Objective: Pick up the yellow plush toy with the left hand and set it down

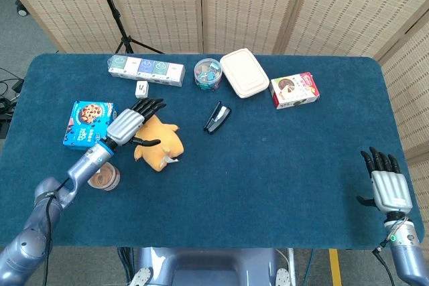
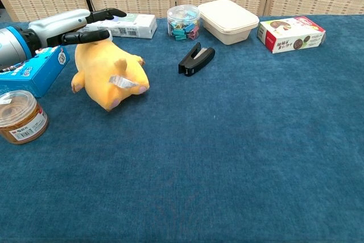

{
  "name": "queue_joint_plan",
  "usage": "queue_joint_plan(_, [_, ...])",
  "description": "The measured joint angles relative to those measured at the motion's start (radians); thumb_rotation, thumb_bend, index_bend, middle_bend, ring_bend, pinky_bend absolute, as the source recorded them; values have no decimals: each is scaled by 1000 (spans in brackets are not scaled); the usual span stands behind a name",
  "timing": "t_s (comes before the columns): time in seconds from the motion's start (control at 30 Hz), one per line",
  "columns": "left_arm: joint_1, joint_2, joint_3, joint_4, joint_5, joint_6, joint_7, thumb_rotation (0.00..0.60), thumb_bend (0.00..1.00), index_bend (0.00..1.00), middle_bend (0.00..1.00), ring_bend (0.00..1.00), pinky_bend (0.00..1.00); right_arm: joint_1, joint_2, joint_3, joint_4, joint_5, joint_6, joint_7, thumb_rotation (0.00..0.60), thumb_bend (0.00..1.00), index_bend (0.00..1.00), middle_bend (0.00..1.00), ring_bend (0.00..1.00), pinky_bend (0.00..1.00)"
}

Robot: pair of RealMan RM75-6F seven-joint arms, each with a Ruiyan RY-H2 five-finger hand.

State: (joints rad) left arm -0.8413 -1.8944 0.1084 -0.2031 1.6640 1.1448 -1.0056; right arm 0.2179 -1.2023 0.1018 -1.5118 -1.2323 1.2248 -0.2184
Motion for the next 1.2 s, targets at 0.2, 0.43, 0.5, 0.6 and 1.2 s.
queue_joint_plan(0.2, [4,-4,0,13,-8,-77,-1,0,0,0,0,0,0,1,1,-3,-2,0,-5,3,600,43,0,0,0,0])
queue_joint_plan(0.43, [-12,-37,20,25,11,-105,31,0,0,0,0,0,0,1,4,-4,-6,-1,-7,9,600,42,0,0,0,0])
queue_joint_plan(0.5, [-12,-42,26,23,18,-97,36,0,0,0,0,0,0,0,5,-4,-6,1,-6,10,600,42,0,0,0,0])
queue_joint_plan(0.6, [-11,-50,35,19,27,-75,42,0,0,0,0,0,0,-2,7,-3,-6,3,-5,12,600,42,0,0,0,0])
queue_joint_plan(1.2, [13,-54,126,-19,136,156,149,0,0,0,0,0,0,0,10,-7,-8,3,-12,16,600,42,0,0,0,0])
